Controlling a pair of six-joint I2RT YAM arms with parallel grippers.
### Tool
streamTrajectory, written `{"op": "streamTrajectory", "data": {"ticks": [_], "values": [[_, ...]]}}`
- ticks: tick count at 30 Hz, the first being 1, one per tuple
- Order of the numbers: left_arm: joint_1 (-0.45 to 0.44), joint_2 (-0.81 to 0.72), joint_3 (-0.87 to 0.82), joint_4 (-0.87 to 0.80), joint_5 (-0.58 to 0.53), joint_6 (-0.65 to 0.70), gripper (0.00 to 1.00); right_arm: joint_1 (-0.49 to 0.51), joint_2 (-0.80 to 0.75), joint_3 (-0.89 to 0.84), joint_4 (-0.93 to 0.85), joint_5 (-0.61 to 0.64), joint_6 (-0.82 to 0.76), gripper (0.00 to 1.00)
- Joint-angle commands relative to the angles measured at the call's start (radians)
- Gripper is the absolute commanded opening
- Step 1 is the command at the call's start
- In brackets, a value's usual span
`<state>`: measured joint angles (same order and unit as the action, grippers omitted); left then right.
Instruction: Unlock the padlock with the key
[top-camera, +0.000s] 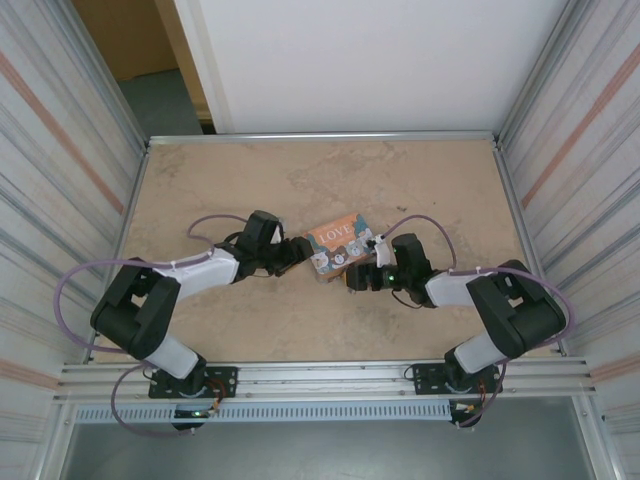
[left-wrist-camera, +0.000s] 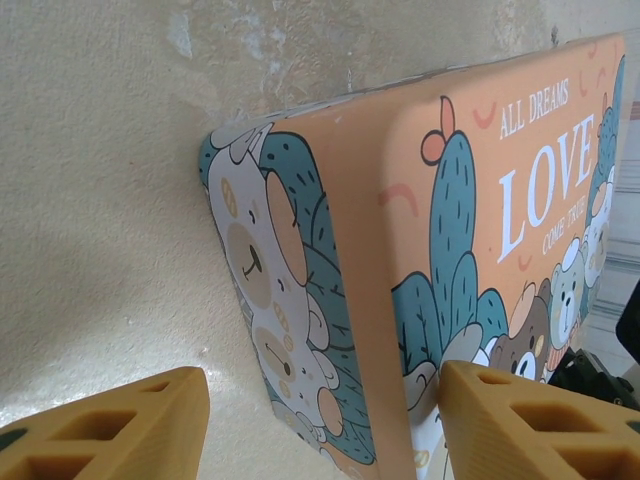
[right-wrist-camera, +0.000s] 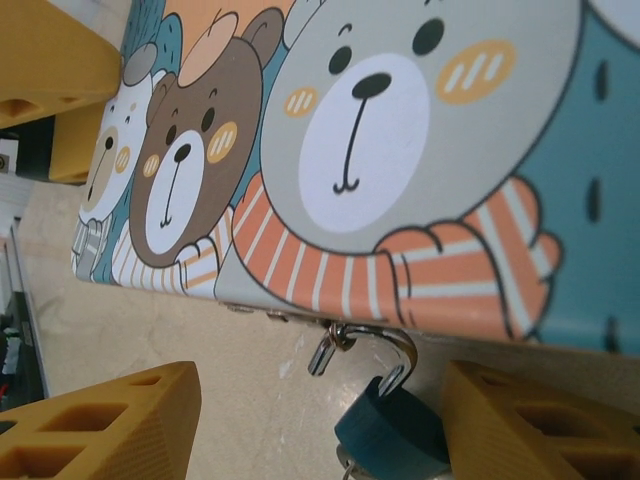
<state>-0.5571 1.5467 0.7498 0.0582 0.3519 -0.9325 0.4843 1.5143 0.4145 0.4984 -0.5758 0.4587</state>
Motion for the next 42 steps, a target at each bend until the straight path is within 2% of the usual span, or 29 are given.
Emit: {"op": "streamTrajectory", "data": {"ticks": [1,7,17,36,42], "values": [[0.003,0.022,0.014,-0.033,-0.017,0.041,0.61,0.003,0.017,0.026,0.044,-0.018,-0.012,0.61],[0.002,0.035,0.008,-0.029,-0.02,0.043,0.61,0.004,0.03,0.03,0.048,-0.034,-0.019,0.58],[0.0,0.041,0.008,-0.03,-0.022,0.044,0.61,0.004,0.024,0.025,0.043,-0.062,-0.022,0.46],[-0.004,0.044,0.008,-0.034,-0.03,0.044,0.61,0.002,0.04,0.038,0.005,-0.034,-0.012,0.2],[-0.006,0.041,0.001,-0.035,-0.033,0.044,0.61,-0.001,0.05,0.032,0.009,-0.019,0.006,0.09]]}}
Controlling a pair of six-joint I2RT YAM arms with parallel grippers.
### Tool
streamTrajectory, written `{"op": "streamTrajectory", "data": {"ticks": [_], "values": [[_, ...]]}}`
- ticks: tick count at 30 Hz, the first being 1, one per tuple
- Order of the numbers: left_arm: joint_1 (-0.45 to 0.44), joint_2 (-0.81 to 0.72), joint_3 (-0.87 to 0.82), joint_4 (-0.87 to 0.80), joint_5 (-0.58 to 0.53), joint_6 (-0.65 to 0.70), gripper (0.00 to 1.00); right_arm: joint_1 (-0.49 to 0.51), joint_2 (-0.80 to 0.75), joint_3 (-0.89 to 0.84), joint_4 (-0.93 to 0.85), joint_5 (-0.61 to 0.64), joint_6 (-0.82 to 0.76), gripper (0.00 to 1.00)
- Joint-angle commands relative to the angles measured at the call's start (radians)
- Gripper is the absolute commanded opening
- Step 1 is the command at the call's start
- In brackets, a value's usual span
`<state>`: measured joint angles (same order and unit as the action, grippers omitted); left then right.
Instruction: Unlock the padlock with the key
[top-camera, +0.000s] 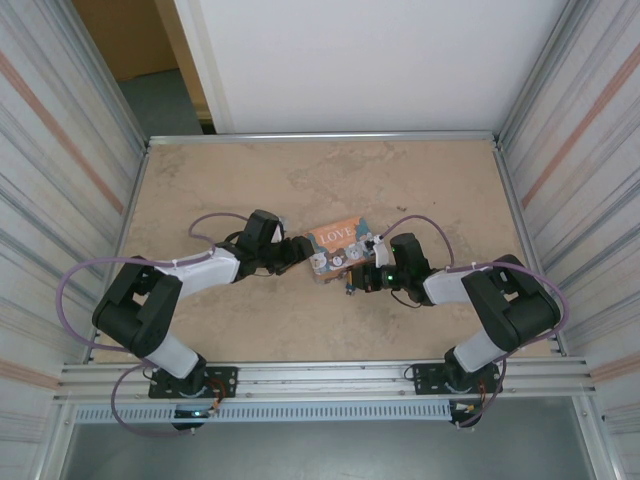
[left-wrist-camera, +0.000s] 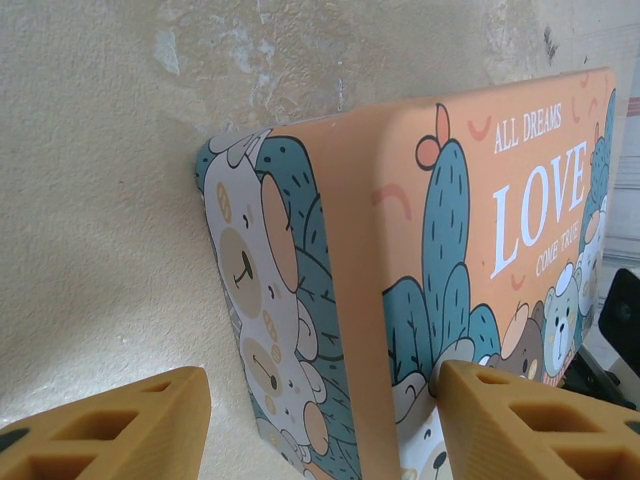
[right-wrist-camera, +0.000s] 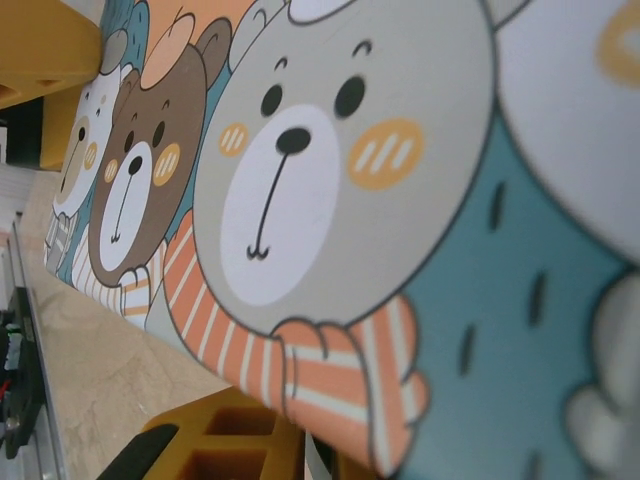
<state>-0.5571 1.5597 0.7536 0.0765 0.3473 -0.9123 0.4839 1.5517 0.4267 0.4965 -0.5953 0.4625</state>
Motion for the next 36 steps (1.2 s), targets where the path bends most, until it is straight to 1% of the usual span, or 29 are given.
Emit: {"op": "streamTrajectory", "data": {"ticks": [1,4,8,16,22,28,36], "values": [[-0.006,0.027,-0.004,-0.052,-0.03,0.024,0.61,-0.001,0.011,0.019,0.014,0.003,0.008,0.07],[-0.007,0.021,-0.013,-0.052,-0.037,0.021,0.61,-0.004,0.005,0.012,0.023,0.013,0.023,0.03],[-0.01,0.013,-0.032,-0.055,-0.049,0.018,0.61,-0.014,-0.012,-0.004,0.04,0.029,0.06,0.0],[-0.05,-0.003,-0.062,-0.053,-0.076,-0.003,0.61,-0.028,-0.077,-0.031,0.048,0.073,0.123,0.0],[-0.08,-0.017,-0.083,-0.051,-0.097,-0.02,0.61,-0.063,-0.114,-0.043,0.045,0.074,0.183,0.0],[-0.111,-0.015,-0.097,-0.051,-0.11,-0.033,0.61,-0.082,-0.106,-0.035,0.033,0.075,0.251,0.0],[-0.12,-0.016,-0.125,-0.04,-0.115,-0.045,0.61,-0.087,-0.099,-0.016,0.033,0.086,0.312,0.0]]}}
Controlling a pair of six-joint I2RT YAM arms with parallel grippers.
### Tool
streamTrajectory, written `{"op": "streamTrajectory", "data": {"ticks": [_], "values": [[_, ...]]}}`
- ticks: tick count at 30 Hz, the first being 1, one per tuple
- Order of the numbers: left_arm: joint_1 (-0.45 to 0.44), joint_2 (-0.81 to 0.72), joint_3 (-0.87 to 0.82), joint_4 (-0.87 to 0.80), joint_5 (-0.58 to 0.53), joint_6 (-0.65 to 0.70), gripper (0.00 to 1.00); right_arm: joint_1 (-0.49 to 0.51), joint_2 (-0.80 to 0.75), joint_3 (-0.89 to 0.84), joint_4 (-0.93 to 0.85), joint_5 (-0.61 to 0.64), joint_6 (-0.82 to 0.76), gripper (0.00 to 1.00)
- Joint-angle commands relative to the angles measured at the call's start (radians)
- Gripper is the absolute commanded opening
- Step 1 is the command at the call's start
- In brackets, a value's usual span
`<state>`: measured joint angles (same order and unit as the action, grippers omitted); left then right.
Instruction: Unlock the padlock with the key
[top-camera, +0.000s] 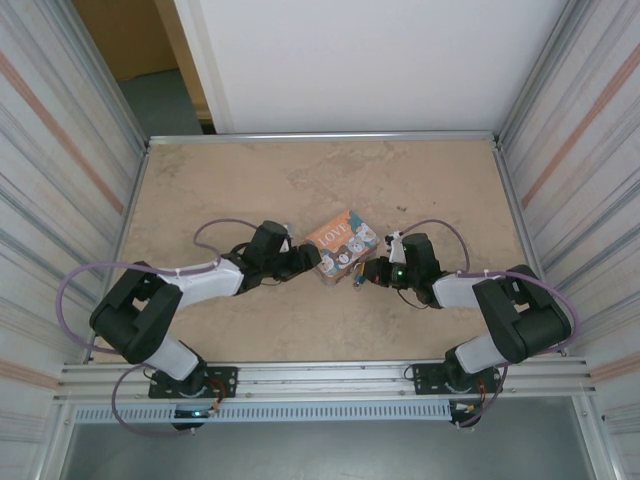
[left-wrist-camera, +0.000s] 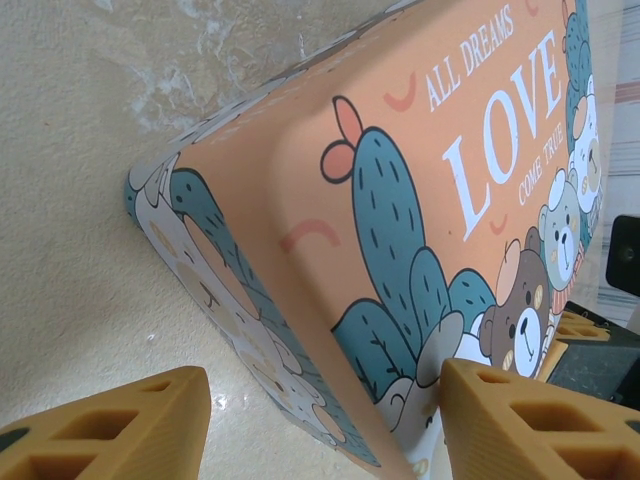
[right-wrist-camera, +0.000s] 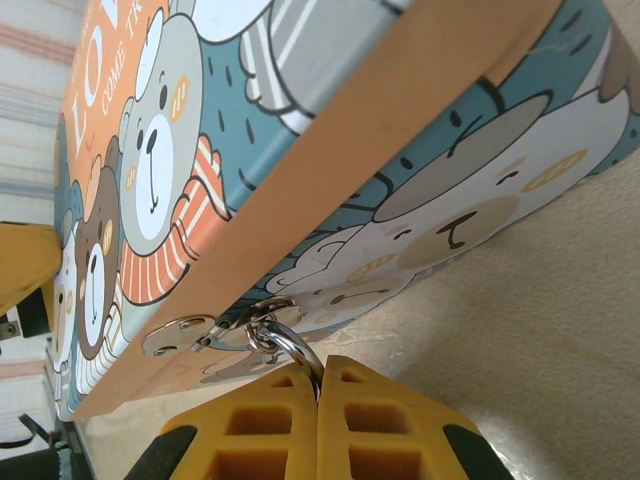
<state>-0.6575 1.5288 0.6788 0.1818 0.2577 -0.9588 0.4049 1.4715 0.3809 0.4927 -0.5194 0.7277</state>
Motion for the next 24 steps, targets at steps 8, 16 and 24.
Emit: {"op": "streamTrajectory", "data": {"ticks": [8,16,24], "values": [[-0.025,0.024,-0.05,-0.136,-0.024,-0.005,0.61,-0.006,-0.009,0.034,0.081,0.035,0.128,0.0],[-0.025,0.027,-0.048,-0.133,-0.022,-0.003,0.61,-0.002,0.012,0.039,0.116,0.041,0.165,0.0],[-0.024,0.028,-0.048,-0.136,-0.022,-0.003,0.61,0.0,0.013,0.039,0.117,0.059,0.17,0.0]]}}
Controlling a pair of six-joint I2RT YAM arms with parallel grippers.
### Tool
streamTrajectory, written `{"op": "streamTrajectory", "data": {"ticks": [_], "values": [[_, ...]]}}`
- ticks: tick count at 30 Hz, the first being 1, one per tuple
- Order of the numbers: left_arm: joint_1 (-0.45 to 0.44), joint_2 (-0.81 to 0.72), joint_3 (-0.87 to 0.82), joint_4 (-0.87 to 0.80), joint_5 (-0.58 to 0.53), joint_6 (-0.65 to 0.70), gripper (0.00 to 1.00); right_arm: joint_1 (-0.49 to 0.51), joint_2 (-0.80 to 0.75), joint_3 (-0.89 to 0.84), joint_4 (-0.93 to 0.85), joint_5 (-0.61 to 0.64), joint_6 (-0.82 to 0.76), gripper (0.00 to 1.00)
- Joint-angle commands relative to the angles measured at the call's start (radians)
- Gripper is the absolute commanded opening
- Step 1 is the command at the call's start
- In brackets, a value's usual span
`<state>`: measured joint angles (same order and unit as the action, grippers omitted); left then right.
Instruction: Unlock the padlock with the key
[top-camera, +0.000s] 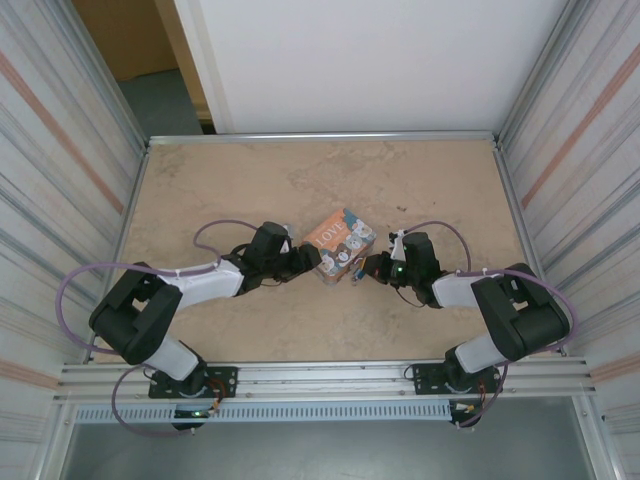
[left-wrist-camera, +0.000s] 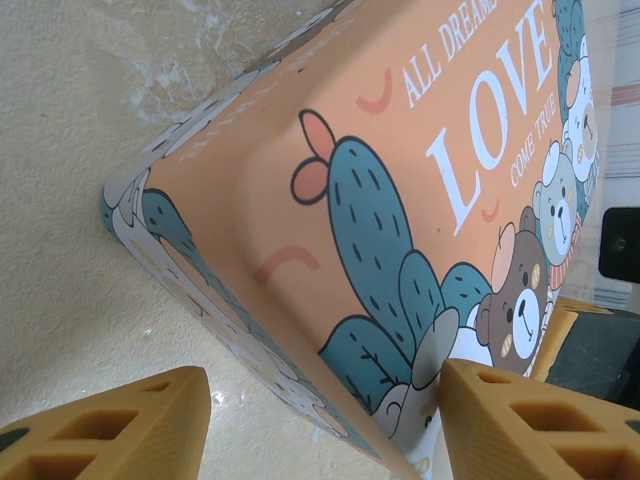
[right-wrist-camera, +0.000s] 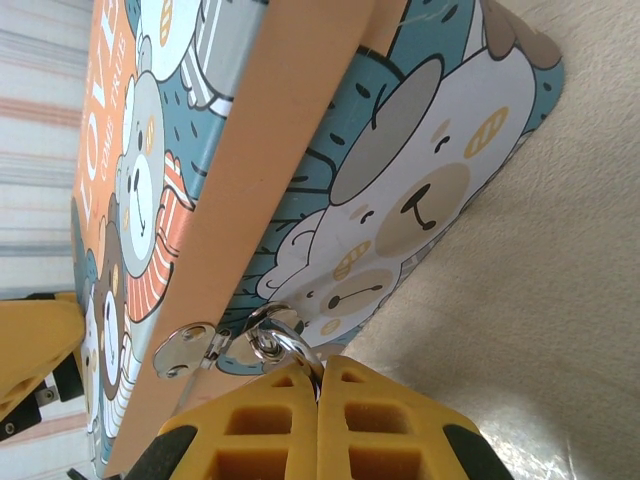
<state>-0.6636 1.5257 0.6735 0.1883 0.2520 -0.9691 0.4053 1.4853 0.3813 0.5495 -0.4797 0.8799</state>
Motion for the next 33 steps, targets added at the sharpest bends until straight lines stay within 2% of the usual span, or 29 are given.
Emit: {"op": "streamTrajectory", "data": {"ticks": [1,33], "values": [[-0.019,0.031,-0.043,-0.141,-0.017,0.007,0.61,0.0,-0.003,0.038,0.061,0.019,0.019,0.0],[-0.018,0.028,-0.051,-0.142,-0.018,0.004,0.61,-0.03,-0.055,0.041,0.027,0.055,0.01,0.0]]}}
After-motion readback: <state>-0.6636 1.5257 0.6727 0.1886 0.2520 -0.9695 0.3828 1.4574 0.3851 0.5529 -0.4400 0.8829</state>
